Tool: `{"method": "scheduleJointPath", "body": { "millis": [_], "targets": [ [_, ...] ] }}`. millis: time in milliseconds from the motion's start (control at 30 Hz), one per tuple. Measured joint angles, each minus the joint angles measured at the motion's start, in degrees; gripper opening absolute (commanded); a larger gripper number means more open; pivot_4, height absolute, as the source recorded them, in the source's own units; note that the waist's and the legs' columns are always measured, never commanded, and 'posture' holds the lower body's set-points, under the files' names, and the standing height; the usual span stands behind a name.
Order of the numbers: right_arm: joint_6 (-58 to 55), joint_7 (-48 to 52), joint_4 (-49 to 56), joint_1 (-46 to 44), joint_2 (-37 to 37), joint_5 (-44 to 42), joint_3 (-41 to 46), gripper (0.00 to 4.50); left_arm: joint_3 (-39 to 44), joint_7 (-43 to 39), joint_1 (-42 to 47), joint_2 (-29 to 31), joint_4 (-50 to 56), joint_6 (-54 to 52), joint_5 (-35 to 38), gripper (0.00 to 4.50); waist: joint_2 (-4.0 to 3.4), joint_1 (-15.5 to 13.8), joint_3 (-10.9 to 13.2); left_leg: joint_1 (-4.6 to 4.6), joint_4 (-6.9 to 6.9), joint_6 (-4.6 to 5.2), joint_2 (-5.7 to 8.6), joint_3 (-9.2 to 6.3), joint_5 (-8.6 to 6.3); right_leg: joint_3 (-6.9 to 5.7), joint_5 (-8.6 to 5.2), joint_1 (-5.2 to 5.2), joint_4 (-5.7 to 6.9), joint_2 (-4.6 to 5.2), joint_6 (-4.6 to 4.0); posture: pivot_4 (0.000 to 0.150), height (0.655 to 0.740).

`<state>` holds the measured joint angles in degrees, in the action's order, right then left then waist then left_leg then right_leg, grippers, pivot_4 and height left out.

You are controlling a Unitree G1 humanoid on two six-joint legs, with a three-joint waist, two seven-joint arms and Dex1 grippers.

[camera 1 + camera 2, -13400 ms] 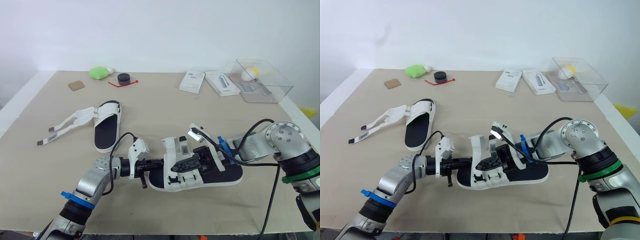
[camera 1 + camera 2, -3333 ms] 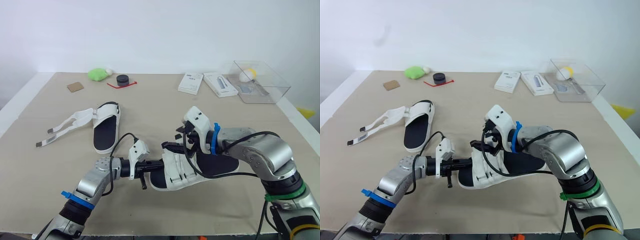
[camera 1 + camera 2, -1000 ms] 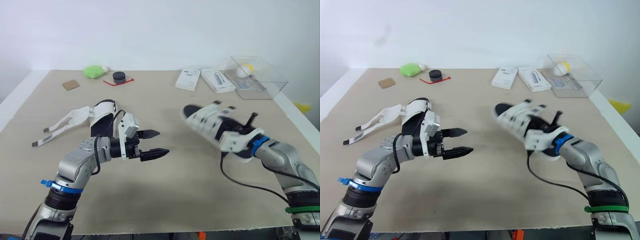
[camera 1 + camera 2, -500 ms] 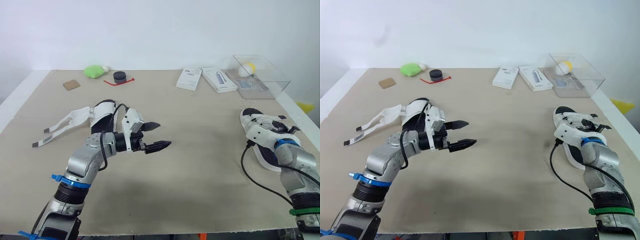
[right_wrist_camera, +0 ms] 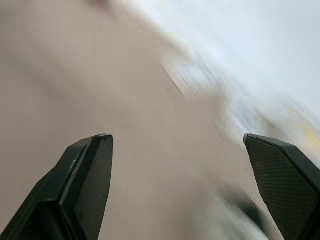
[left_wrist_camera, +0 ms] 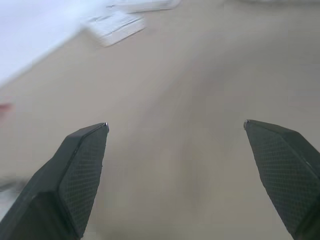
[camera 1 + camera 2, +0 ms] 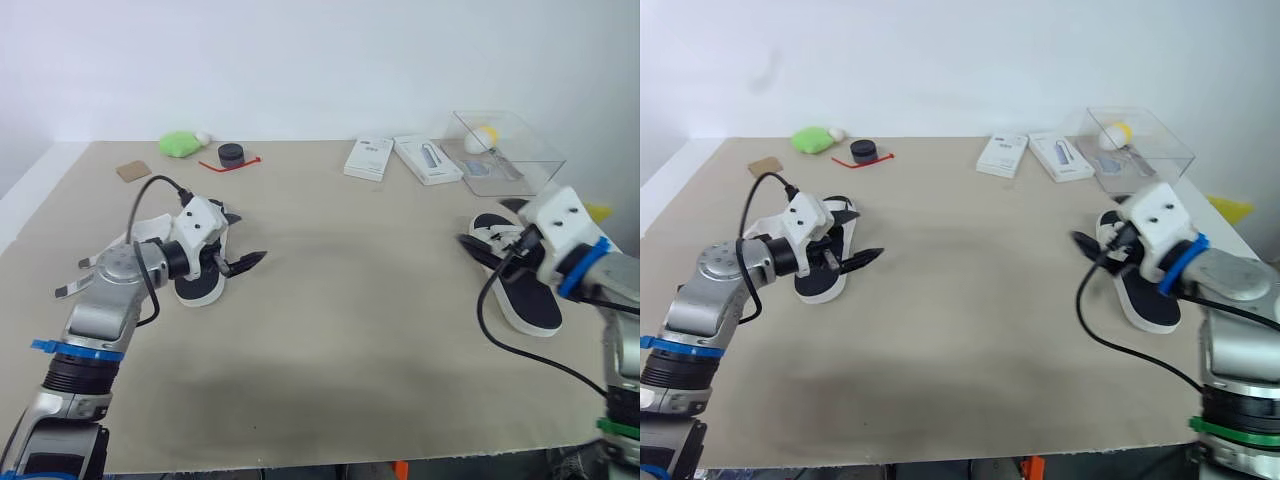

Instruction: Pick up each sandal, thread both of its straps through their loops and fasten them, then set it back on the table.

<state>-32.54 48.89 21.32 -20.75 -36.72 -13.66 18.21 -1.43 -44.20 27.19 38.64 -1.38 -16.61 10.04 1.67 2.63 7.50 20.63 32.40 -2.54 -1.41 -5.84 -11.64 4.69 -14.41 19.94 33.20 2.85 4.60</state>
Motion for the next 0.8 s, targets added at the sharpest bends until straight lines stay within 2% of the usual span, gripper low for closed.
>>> {"method": "scheduleJointPath", "body": {
  "millis": [100,233,367,533,800],
  "targets": [
    [-4.0,-0.1,4.7,-2.1,3.4,-6.5,-5.3,4.47,0.1,3.9,-1.6,3.7,-0.7,0.3,-5.7,4.5,0.03,0.0,0.0,0.02,-0.03,-0.08,-0.05,-0.02,-0.05,-0.04,-0.03,0.13,-0.01,0.0,-0.07,0.15,0.74],
    [-4.7,-0.2,5.3,-4.5,5.3,-9.1,-13.0,4.47,-0.2,8.7,-3.4,7.9,-1.0,1.9,-14.3,4.5,-0.01,-0.5,0.0,0.09,-0.03,-0.17,-0.03,-0.02,-0.1,-0.08,-0.05,0.21,-0.01,0.04,-0.08,0.15,0.74],
    [-2.4,-0.1,4.3,-7.1,6.2,-9.1,-18.6,4.47,-2.4,14.6,-0.3,5.0,-5.0,4.5,-20.3,4.5,0.01,-1.5,0.0,0.12,-0.02,-0.15,-0.04,-0.02,-0.08,-0.15,-0.04,0.26,0.02,0.04,-0.09,0.15,0.74],
    [-0.7,-0.4,3.1,-8.1,6.3,-9.1,-19.8,4.47,-4.8,16.5,0.9,0.1,-11.1,8.2,-21.5,4.5,0.16,-1.4,-0.1,0.13,-0.01,-0.15,-0.08,0.04,-0.05,-0.16,0.0,0.32,0.14,0.04,-0.13,0.15,0.74],
    [0.2,-1.8,3.0,-8.2,6.4,-9.2,-20.3,4.47,-6.9,21.4,4.7,-0.6,-19.2,13.6,-26.9,4.5,0.3,-1.4,-0.2,0.04,-0.03,-0.13,-0.18,-0.02,-0.05,-0.25,-0.09,0.49,0.74,-0.09,-0.19,0.15,0.74]
  ]
}}
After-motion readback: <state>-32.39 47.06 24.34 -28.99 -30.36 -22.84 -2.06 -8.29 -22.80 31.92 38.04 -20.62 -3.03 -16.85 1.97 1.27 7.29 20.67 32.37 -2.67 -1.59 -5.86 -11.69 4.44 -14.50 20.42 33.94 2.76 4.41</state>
